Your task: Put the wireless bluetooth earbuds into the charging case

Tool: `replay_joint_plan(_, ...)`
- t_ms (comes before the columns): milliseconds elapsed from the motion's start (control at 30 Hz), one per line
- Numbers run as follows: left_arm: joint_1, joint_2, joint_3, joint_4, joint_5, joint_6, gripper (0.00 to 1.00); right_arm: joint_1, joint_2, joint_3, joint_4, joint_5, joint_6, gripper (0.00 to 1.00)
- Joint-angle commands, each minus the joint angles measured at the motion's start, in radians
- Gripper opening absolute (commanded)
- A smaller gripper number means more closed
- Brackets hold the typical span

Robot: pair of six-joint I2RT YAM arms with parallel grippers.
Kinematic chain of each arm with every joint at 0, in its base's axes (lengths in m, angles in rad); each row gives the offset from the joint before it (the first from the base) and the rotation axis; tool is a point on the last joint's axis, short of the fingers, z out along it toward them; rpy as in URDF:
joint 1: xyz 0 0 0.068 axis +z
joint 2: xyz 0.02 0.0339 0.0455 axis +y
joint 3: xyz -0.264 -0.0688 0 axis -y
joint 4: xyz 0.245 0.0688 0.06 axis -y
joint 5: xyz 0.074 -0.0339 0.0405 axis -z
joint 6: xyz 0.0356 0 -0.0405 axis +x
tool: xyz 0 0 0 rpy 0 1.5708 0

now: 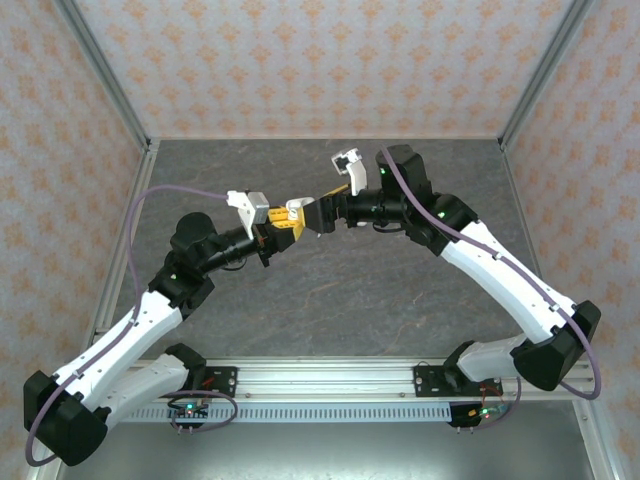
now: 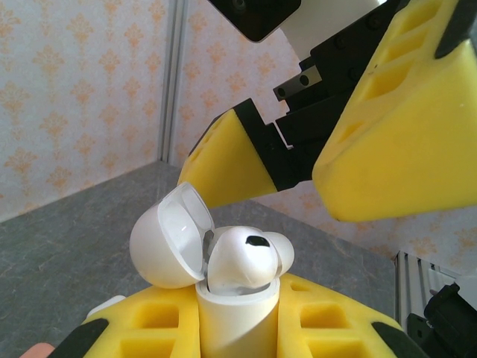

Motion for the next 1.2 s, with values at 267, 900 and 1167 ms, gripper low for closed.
replay_joint_plan(267,-0.005,-0.01,0.032,0.015,-0.004,0.018,0.0,0.006,0.012,0.015,-0.035,0.073,-0.019,0.95)
replay_joint_plan(900,-0.004,-0.007,0.034,0.018,0.002,0.019,0.0,0.003,0.064,0.075,-0.095,0.154,-0.038,0.94)
replay_joint_plan(1167,-0.006,-0.004,0.032,0.009,-0.006,0.029,0.0,-0.012,0.034,0.072,-0.053,0.092,-0.033,0.95)
